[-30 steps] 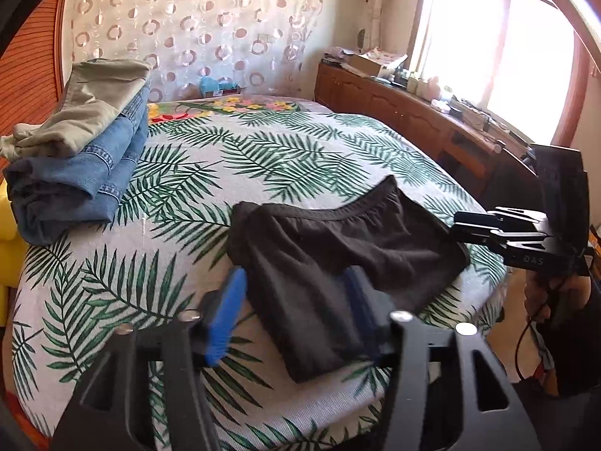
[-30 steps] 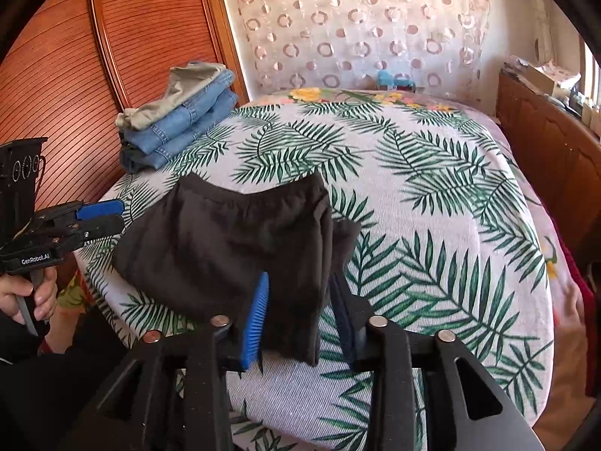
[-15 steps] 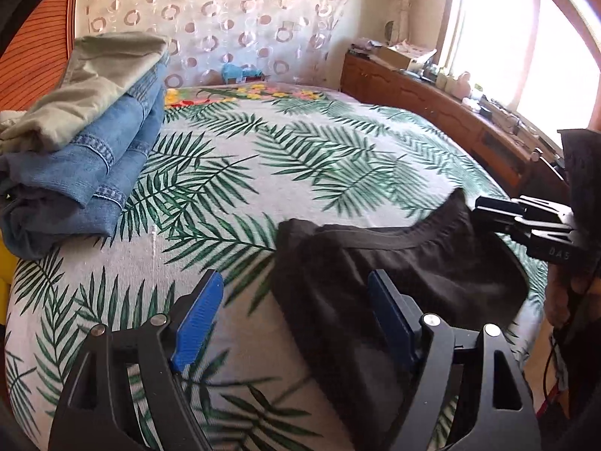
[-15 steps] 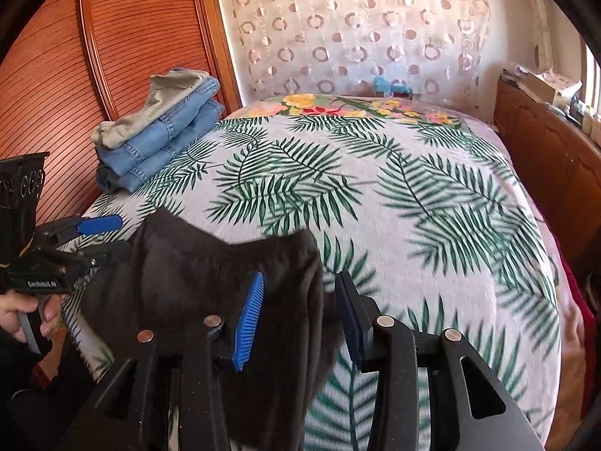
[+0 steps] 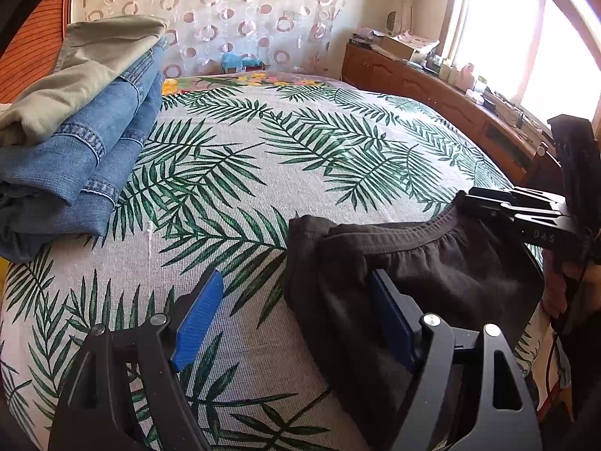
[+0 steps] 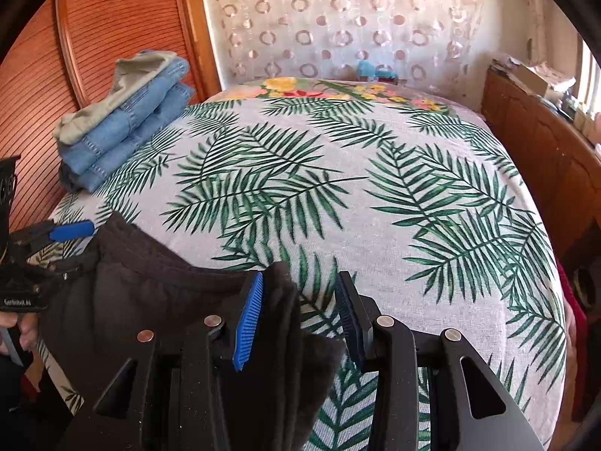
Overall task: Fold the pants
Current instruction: 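Close both tools on the black pants bundle edge and lift it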
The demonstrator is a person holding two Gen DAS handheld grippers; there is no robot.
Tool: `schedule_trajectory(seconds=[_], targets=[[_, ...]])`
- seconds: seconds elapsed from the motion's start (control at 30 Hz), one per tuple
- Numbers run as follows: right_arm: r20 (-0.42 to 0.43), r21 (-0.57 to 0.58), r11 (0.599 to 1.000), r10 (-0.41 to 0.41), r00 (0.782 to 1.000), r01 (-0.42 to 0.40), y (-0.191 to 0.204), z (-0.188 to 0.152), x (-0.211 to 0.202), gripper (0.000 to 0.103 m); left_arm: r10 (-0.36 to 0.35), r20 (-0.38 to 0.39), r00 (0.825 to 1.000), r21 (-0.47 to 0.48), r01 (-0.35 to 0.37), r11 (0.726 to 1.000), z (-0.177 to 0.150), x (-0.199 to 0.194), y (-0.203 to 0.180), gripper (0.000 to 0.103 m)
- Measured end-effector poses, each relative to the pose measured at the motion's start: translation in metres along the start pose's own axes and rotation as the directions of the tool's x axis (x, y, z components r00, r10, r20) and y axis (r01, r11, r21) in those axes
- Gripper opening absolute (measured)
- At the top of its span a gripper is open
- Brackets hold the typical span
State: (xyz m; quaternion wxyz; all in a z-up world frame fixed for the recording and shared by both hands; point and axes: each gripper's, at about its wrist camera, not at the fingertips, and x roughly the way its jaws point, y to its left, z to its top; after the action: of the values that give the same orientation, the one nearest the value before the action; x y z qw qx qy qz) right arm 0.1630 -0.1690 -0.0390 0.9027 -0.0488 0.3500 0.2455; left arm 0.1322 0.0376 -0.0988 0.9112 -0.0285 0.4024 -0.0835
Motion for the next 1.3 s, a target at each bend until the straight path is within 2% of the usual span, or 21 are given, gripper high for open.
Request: schedule_trajectory(seconds=[0.27,0.7,0.8,0.83,0.9,1.3], targets=[[0.017,0.028,0.999,0.019,1.000,-0.019,-0.006,-0.009,-0.022,0.041,0.014,0.000,1.000,0.006,-0.014,1.000,-0.001,0.000,-0.001,0.080],[0.035,0.071,0.996,0.050,0.998,-0.052,-0.017,-0.043,-0.063,0.041,0.018,-0.001,1.000,0.010,-0.018,1.000,-0.001,0.000,-0.001,0.080],[0.025,0.071,0.995,0.065,0.998,-0.066,-0.017,-0.045,-0.064,0.042,0.019,-0.002,1.000,0.010,-0.019,1.000,-0.001,0.000,0.001,0.080],[0.020,0.070,0.995,0.064,0.998,-0.065,-0.016,-0.045,-0.063,0.047,0.019,-0.002,1.000,0.010,-0.019,1.000,-0.001,0.000,0.000,0.080],[0.013,0.076,0.995,0.059,0.998,-0.060,-0.015,-0.043,-0.059,0.049,0.019,-0.002,1.000,0.010,-0.019,1.000,-0.001,0.000,0.000,0.080],[-0.004,0.033,0.999,0.018,1.000,-0.018,0.003,-0.036,-0.043,0.050,0.021,-0.004,1.000,0.011,-0.021,1.000,-0.001,0.000,0.000,0.080]])
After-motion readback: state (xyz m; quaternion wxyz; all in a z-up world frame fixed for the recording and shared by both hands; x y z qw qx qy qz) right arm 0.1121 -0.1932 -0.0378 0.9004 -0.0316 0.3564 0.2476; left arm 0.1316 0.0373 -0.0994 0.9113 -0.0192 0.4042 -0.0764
